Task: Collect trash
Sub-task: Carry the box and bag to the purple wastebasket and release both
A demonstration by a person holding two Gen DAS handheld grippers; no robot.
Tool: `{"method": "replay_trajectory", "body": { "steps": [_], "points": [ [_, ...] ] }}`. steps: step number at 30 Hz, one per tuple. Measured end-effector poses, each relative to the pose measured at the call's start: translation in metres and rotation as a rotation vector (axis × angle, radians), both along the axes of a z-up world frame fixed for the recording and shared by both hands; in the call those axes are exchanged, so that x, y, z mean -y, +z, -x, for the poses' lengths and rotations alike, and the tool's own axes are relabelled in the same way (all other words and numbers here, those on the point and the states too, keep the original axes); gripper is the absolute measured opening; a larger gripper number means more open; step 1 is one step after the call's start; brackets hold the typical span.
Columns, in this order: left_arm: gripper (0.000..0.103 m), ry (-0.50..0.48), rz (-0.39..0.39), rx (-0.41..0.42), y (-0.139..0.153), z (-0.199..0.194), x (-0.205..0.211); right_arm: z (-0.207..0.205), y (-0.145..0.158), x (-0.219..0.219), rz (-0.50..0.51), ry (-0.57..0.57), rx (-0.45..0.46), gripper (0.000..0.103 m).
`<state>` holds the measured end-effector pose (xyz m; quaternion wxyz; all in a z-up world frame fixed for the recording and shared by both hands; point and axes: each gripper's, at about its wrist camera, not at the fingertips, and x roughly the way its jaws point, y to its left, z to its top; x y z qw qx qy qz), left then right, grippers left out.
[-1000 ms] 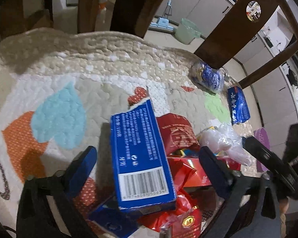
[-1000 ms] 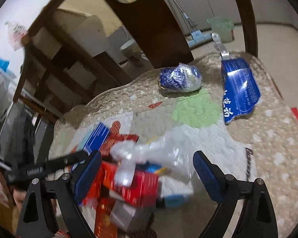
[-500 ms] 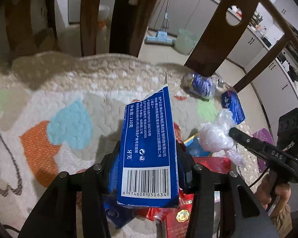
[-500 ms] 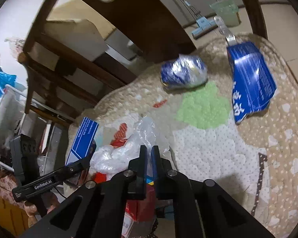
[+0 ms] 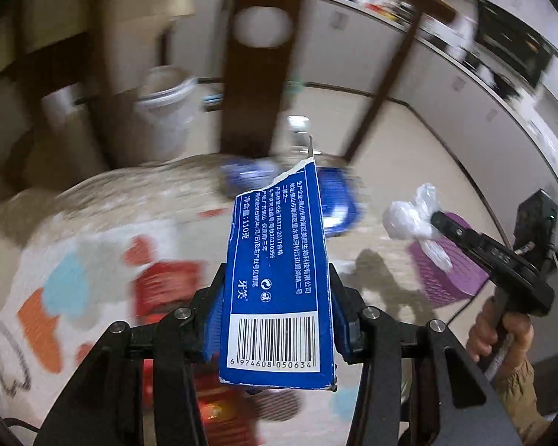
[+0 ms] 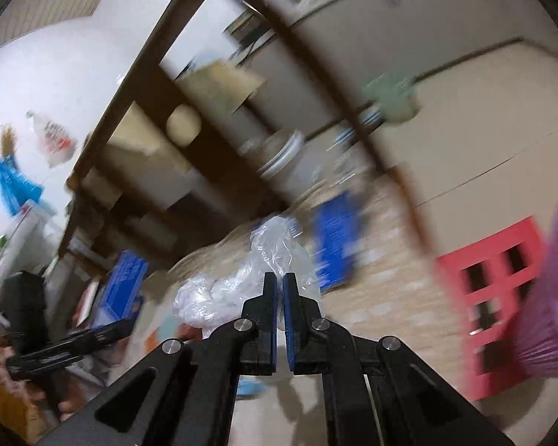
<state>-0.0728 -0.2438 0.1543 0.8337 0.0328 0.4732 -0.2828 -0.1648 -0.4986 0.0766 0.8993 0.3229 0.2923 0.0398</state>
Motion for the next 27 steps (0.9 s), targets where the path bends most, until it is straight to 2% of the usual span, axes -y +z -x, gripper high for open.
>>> {"method": "replay_trajectory", "body": {
  "steps": [4,10,17,21,23,25,27],
  "points": [
    [0.046,-0.141,0.027,-0.023,-0.005,0.009,0.08,0.04,-0.008,0.071,0.048,-0.221,-0.025,0.004],
    [0.046,-0.33,0.059,-0.067,-0.023,0.03,0.198,0.09,-0.022,0.151,0.056,-0.446,-0.097,0.004],
    [0.047,-0.462,0.052,-0.106,-0.059,0.042,0.308,0.13,-0.035,0.205,0.055,-0.586,-0.178,0.004],
    [0.05,-0.482,0.028,-0.113,-0.075,0.044,0.337,0.134,-0.043,0.214,0.044,-0.621,-0.225,0.007],
    [0.056,-0.484,0.023,-0.126,-0.08,0.043,0.341,0.133,-0.046,0.22,0.033,-0.632,-0.246,0.011],
    [0.061,-0.476,0.028,-0.131,-0.079,0.045,0.342,0.133,-0.045,0.221,0.025,-0.636,-0.244,0.031],
    [0.062,-0.463,0.028,-0.126,-0.079,0.043,0.341,0.136,-0.042,0.219,0.045,-0.647,-0.236,0.042]
  ]
}}
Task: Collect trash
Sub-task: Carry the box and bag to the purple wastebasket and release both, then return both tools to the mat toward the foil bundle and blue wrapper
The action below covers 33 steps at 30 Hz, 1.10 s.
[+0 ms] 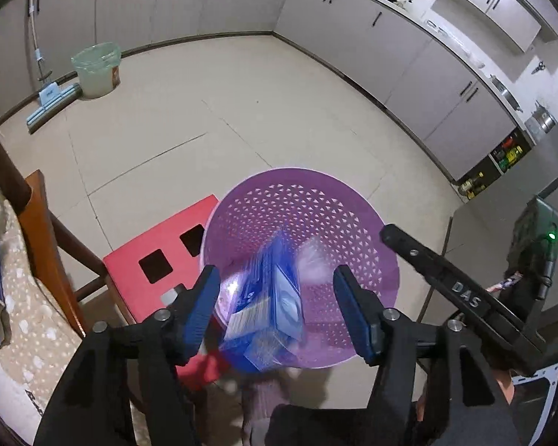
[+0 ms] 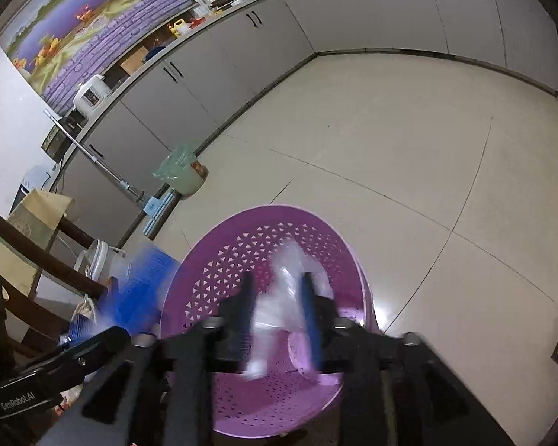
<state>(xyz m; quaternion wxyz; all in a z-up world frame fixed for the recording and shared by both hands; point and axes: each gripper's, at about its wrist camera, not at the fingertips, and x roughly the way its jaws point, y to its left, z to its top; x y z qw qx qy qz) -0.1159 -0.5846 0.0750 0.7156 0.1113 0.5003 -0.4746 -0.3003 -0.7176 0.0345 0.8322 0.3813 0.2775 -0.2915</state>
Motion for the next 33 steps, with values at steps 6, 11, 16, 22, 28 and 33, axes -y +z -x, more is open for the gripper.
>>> {"method": "replay_trajectory", "body": {
  "steps": [6,11,16,22,28,33],
  "points": [
    [0.068,0.073,-0.039,0.02,-0.009,-0.011,-0.011,0.015,0.004,0.006,0.08,-0.103,-0.053,0.057],
    [0.068,0.082,-0.123,-0.045,-0.043,-0.017,-0.008,0.018,-0.015,0.017,0.035,-0.132,-0.123,0.057],
    [0.056,0.04,-0.186,-0.061,-0.065,-0.009,0.0,0.009,-0.035,0.023,-0.041,-0.108,-0.159,0.054],
    [0.019,0.057,-0.259,-0.043,-0.075,-0.009,-0.004,0.007,-0.05,0.027,-0.134,-0.093,-0.111,0.023],
    [0.014,0.081,-0.29,0.023,-0.062,-0.003,-0.029,0.01,-0.06,0.024,-0.24,-0.036,-0.059,0.02],
    [0.014,0.138,-0.32,0.039,-0.06,0.0,-0.06,0.0,-0.07,0.003,-0.318,0.065,-0.052,0.02]
  ]
}}
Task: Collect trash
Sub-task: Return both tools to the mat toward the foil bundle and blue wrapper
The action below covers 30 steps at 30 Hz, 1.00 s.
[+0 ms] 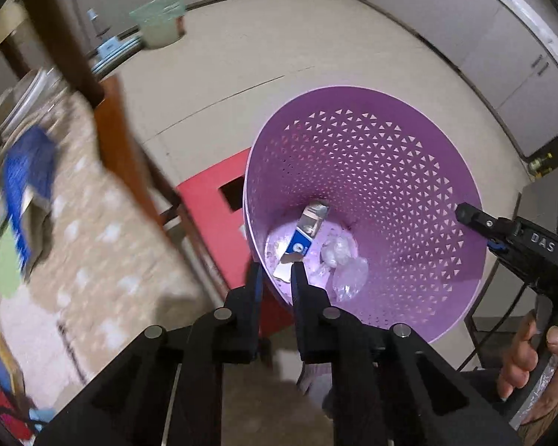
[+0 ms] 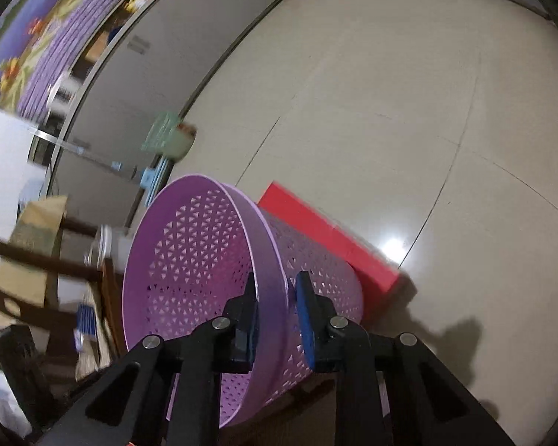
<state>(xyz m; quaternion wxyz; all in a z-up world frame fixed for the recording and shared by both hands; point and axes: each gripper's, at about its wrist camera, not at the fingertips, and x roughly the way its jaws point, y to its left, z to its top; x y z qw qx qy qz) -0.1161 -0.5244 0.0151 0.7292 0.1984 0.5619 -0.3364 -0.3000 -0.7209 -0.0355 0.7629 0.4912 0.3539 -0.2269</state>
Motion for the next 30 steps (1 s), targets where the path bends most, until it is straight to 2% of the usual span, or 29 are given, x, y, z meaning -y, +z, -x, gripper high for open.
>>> {"method": "replay_trajectory", "body": {
  "steps": [6,9,11,12,14,18,22,27,30],
  "points": [
    [0.017,0.019,0.012,0.025,0.013,0.008,-0.016,-0.009,-0.003,-0.017,-0.012,0.071,-0.01,0.022],
    [0.033,0.009,0.078,0.02,0.029,0.015,-0.021,-0.013,0.001,-0.02,0.004,0.088,-0.027,0.024],
    [0.049,-0.007,0.107,0.05,0.043,0.027,-0.025,-0.015,0.01,-0.023,0.058,0.084,-0.043,0.043],
    [0.052,-0.011,0.115,0.076,0.051,0.032,-0.028,-0.014,0.016,-0.024,0.102,0.075,-0.057,0.058],
    [0.06,-0.025,0.14,0.129,0.067,0.045,-0.039,-0.016,0.033,-0.029,0.209,0.047,-0.083,0.062],
    [0.062,-0.046,0.166,0.164,0.089,0.062,-0.065,-0.019,0.056,-0.036,0.306,-0.002,-0.057,0.064],
    [0.063,-0.034,0.15,0.192,0.098,0.065,-0.104,-0.031,0.077,-0.052,0.364,-0.003,0.014,0.065],
    [0.063,0.07,0.12,0.212,0.101,0.037,-0.16,-0.058,0.094,-0.086,0.418,0.056,0.088,0.066],
    [0.063,0.171,0.102,0.246,0.11,0.008,-0.201,-0.077,0.099,-0.111,0.436,0.12,0.128,0.068]
  ]
}}
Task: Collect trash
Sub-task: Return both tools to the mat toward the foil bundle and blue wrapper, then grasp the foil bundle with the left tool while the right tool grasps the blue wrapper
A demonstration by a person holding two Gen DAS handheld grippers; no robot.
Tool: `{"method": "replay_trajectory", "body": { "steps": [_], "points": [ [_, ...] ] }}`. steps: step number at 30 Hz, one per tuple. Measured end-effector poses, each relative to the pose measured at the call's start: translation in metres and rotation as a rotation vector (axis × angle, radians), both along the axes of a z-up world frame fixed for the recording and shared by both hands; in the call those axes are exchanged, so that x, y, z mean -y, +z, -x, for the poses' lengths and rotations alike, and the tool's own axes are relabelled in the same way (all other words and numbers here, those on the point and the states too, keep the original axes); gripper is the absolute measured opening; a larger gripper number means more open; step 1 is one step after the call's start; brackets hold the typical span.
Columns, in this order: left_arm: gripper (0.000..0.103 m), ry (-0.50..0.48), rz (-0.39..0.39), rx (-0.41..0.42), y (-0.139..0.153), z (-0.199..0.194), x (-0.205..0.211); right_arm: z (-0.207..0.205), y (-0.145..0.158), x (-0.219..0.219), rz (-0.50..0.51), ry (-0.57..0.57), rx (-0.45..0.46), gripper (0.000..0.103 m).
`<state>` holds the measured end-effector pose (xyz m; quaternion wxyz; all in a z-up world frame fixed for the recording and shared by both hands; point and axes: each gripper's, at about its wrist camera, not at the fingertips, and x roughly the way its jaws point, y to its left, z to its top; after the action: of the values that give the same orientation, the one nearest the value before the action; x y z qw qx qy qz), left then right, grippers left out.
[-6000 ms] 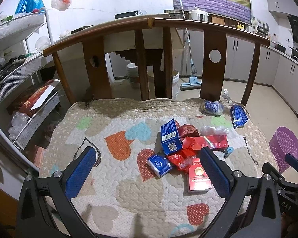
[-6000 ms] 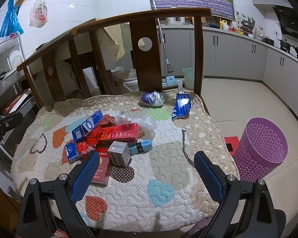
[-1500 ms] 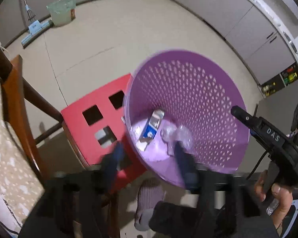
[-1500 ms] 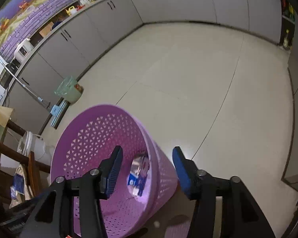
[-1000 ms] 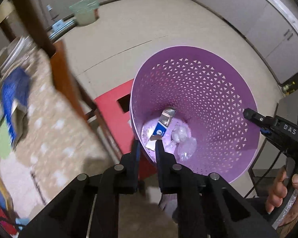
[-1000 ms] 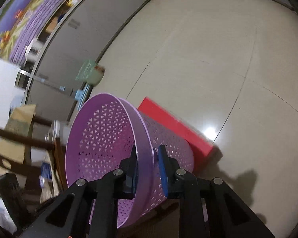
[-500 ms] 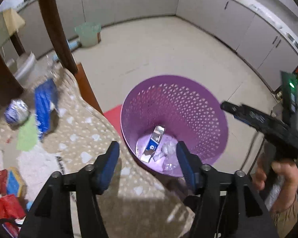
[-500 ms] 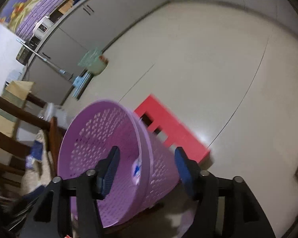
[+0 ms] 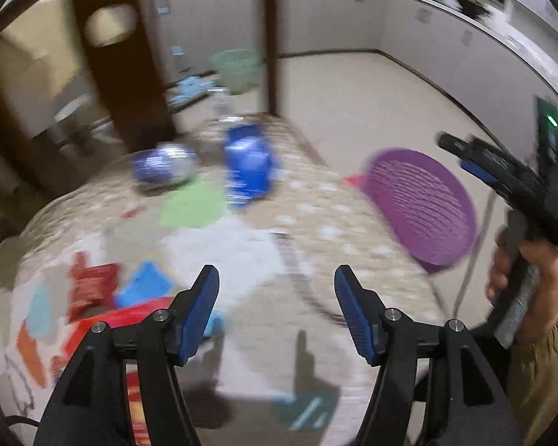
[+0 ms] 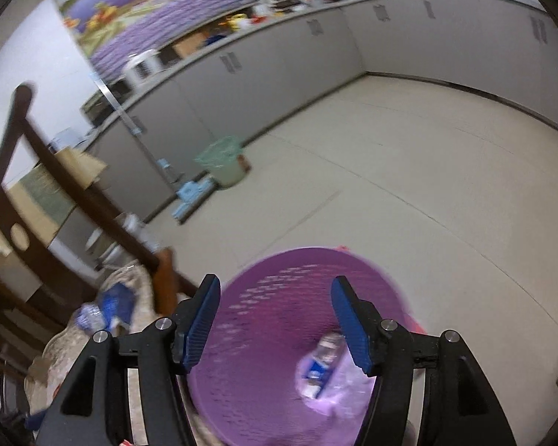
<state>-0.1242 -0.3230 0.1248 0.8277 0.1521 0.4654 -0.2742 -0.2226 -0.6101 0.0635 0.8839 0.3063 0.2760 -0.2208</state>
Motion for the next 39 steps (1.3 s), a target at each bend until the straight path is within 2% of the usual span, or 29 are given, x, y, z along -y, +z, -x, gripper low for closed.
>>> {"method": "replay_trajectory", "body": {
  "steps": [5,10,14,18,23,29,32,33,34,35,36,38,39],
  "points": [
    [0.066,0.159,0.037,0.002,0.008,-0.039,-0.056,-0.037,-0.002,-0.039,0.02,0.119,0.0,0.069],
    [0.067,0.228,0.06,-0.003,0.01,-0.081,-0.082,-0.069,-0.009,-0.063,-0.037,0.255,0.033,0.069],
    [0.069,0.222,0.091,-0.029,0.0,-0.126,-0.073,-0.113,-0.017,-0.082,-0.128,0.397,0.057,0.069],
    [0.069,0.25,0.104,-0.088,-0.024,-0.169,-0.056,-0.149,-0.03,-0.101,-0.15,0.462,0.034,0.069],
    [0.069,0.272,0.071,-0.126,-0.056,-0.2,-0.042,-0.181,-0.04,-0.115,-0.126,0.503,-0.01,0.068],
    [0.07,0.279,0.128,-0.195,-0.077,-0.222,-0.034,-0.198,-0.048,-0.12,-0.153,0.508,-0.027,0.067],
    [0.071,0.286,0.133,-0.227,-0.086,-0.226,-0.026,-0.203,-0.053,-0.125,-0.149,0.515,-0.05,0.06],
    [0.071,0.283,0.123,-0.233,-0.089,-0.226,-0.022,-0.204,-0.054,-0.126,-0.144,0.519,-0.059,0.052],
    [0.065,0.269,0.112,-0.237,-0.091,-0.224,-0.018,-0.205,-0.055,-0.127,-0.145,0.523,-0.065,0.036],
    [0.056,0.251,0.101,-0.235,-0.091,-0.221,-0.015,-0.205,-0.056,-0.127,-0.156,0.533,-0.069,0.031],
    [0.052,0.241,0.086,-0.223,-0.089,-0.218,-0.011,-0.204,-0.055,-0.127,-0.161,0.534,-0.067,0.024],
    [0.037,0.233,0.072,-0.197,-0.083,-0.211,-0.008,-0.201,-0.051,-0.126,-0.163,0.535,-0.057,0.018],
    [0.033,0.232,0.068,-0.189,-0.08,-0.208,-0.006,-0.198,-0.049,-0.125,-0.17,0.538,-0.048,0.013]
  ]
}}
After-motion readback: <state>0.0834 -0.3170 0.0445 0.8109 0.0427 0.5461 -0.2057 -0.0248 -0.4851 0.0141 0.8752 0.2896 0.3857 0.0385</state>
